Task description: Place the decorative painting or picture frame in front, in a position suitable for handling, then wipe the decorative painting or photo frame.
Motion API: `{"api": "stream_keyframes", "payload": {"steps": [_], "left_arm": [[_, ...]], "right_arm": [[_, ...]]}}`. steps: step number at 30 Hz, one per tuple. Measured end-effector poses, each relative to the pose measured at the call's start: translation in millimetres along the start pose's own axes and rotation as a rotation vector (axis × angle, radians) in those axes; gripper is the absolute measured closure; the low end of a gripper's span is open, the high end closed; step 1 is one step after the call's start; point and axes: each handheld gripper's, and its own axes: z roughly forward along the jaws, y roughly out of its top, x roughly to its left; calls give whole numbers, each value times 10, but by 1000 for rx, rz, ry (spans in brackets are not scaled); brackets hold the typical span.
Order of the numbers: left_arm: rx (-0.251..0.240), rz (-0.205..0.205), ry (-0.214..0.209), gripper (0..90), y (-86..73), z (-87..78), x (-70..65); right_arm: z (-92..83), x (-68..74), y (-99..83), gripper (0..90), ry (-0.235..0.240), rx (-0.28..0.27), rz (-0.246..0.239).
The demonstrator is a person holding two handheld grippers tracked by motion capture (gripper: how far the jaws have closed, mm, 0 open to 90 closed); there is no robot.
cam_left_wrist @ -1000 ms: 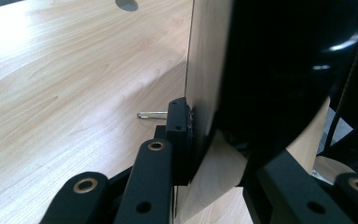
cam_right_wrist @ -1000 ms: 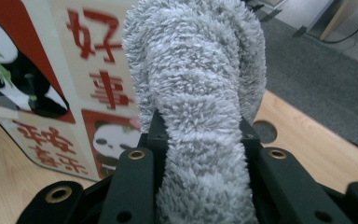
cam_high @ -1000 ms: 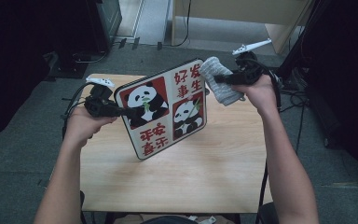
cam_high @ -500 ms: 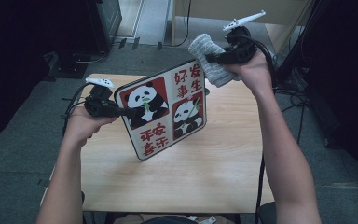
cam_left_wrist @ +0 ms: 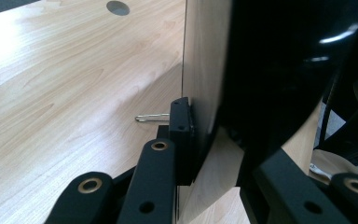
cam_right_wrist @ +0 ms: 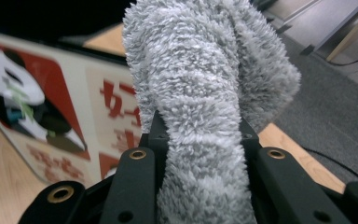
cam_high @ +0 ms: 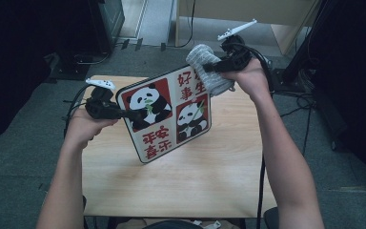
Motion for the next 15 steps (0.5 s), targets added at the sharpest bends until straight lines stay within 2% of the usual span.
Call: {"api": "stream_keyframes", "payload": {"steps": [5, 15], "left_arm": [[-3, 2, -2, 797, -3, -1, -1], [-15, 5, -23, 798, -25, -7, 22]], "right_arm": [[-24, -27, -25, 700, 18, -4, 22], [30, 4, -124, 699, 19, -15, 20]]}}
